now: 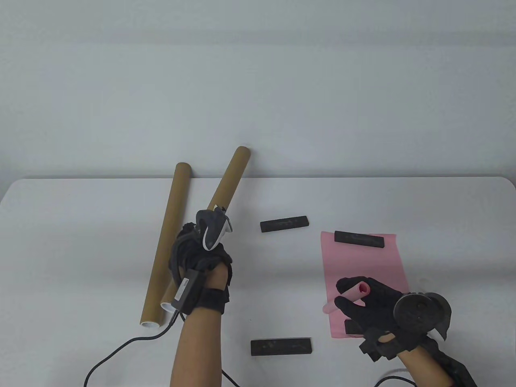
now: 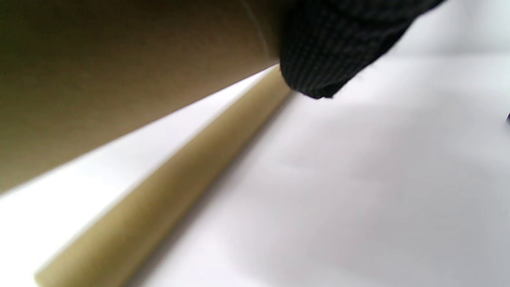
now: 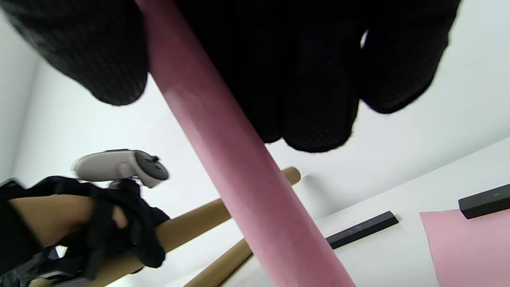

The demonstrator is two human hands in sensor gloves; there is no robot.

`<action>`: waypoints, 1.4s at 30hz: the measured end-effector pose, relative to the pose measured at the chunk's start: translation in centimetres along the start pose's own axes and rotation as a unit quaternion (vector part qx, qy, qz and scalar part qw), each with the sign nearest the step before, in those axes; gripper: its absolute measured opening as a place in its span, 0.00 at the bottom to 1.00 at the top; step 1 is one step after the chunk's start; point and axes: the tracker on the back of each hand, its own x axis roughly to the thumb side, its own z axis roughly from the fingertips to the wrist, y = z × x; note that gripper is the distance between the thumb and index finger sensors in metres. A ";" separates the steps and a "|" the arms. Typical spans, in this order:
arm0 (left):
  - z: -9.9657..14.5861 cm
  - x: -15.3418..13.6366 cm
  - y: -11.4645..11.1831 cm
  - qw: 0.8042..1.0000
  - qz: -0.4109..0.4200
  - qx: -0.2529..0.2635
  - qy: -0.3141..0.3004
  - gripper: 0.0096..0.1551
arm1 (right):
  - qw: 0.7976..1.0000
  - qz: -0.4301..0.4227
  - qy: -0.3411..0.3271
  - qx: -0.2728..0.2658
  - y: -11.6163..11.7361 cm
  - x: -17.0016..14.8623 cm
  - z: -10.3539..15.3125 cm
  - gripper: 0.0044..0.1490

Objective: Roll up papers and store in mailing tubes

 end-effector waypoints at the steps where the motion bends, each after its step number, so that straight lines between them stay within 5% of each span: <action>1: 0.8 -0.8 0.6 0.999 -0.008 0.038 -0.007 0.62 | 1.000 -0.007 0.006 -0.006 -0.2 -0.2 0.0 0.36; 7: 3.9 -4.3 0.3 0.984 0.004 0.174 -0.034 0.48 | 0.999 -0.023 0.023 -0.027 -1.1 -1.0 -0.1 0.36; 13: 6.2 -6.8 -2.8 0.939 0.026 0.331 -0.085 0.47 | 0.994 -0.072 0.059 -0.053 -2.3 -2.8 -0.2 0.36; 16: 6.7 -8.3 -4.3 0.923 0.061 0.360 -0.118 0.46 | 0.982 -0.127 0.101 -0.094 -3.6 -4.6 0.0 0.36; 24: 5.8 -10.0 -5.8 0.915 0.083 0.363 -0.157 0.45 | 0.937 -0.231 0.153 -0.210 -6.8 -8.2 1.4 0.36; 28: 5.2 -10.5 -6.3 0.918 0.098 0.346 -0.164 0.45 | 0.915 -0.307 0.145 -0.215 -6.8 -8.7 1.5 0.36; 36: 5.4 -10.1 -6.7 0.911 0.120 0.339 -0.200 0.45 | 0.865 -0.451 0.137 -0.171 -4.2 -9.0 1.2 0.36; 42: 5.9 -9.4 -7.0 0.907 0.134 0.326 -0.230 0.45 | 0.842 -0.520 0.130 -0.062 -0.3 -7.9 0.4 0.40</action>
